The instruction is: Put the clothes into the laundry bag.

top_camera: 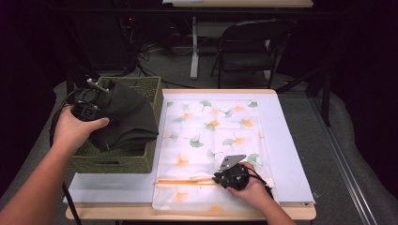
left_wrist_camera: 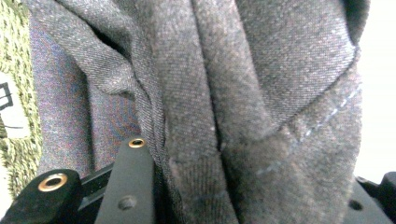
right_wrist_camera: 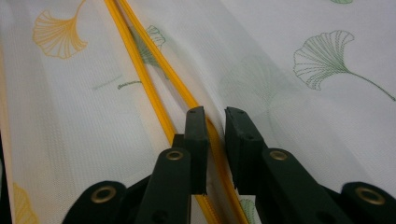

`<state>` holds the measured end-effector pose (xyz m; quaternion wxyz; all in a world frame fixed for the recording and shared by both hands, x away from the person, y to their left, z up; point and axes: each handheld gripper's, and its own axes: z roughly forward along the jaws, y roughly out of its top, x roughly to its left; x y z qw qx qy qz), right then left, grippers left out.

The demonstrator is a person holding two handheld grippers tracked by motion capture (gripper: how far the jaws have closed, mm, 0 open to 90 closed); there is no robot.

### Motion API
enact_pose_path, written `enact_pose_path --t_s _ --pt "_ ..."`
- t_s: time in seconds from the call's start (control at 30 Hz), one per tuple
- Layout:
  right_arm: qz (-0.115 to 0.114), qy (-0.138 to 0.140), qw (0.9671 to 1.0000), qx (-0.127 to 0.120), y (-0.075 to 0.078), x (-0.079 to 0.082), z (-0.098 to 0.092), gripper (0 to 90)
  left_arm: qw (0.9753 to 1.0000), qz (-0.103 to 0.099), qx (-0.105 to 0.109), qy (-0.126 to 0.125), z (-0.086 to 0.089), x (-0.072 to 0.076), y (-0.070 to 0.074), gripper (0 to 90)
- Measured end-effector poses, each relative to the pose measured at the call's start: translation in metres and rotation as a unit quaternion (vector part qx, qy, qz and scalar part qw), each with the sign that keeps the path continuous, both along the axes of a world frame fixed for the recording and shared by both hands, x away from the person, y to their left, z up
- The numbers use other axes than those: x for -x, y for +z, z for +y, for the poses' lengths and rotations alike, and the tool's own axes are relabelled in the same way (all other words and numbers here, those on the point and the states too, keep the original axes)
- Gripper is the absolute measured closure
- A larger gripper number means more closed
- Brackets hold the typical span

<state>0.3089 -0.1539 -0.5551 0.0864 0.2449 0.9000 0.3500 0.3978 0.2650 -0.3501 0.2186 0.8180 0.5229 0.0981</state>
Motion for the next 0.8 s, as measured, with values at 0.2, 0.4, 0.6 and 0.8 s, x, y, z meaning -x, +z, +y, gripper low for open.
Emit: enact_pose_path --t_s 0.2,0.4,0.6,0.8 --pt "-0.005 0.001 0.9999 0.012 0.001 0.001 0.002 85.2 0.9997 0.01 -0.019 -0.008 -0.002 -0.001 0.002 60.1" --pt "-0.007 0.002 0.9998 0.018 0.002 0.002 0.003 87.6 0.9995 0.012 -0.025 -0.012 -0.003 -0.002 0.004 60.0" --pt "-0.01 0.003 0.9997 0.021 0.003 0.001 0.003 87.7 0.9976 0.036 -0.054 -0.025 -0.008 -0.004 0.013 60.1" --pt "-0.008 0.001 0.9998 0.018 0.005 0.0 0.003 87.9 0.996 0.052 -0.064 -0.034 -0.013 -0.003 0.016 60.1"
